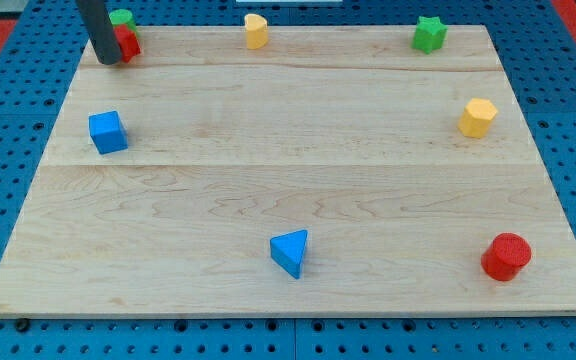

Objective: Place the blue cube on the right side of the green circle

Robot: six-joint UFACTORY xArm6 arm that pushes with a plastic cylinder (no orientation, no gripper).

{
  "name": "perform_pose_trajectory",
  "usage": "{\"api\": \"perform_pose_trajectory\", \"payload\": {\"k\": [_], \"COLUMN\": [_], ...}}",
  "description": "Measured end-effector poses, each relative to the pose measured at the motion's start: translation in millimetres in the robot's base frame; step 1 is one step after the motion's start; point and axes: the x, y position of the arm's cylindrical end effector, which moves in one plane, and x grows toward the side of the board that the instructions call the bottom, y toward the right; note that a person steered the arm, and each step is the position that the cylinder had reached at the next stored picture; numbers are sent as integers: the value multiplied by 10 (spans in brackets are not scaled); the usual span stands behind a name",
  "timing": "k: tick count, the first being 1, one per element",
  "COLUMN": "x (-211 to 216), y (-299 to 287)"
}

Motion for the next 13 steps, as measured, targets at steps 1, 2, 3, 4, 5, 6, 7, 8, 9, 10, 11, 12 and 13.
{"api": "perform_pose_trajectory", "payload": {"k": [1,2,3,4,5,6,7,8,9,10,11,12,13], "x": [207,546,829,1310,1709,1857,1850,1863,1875,1819,1680,1469,1341], "y": [-64,-186,-457,-497,-297,327,611,479,201,181,181,181,237]}}
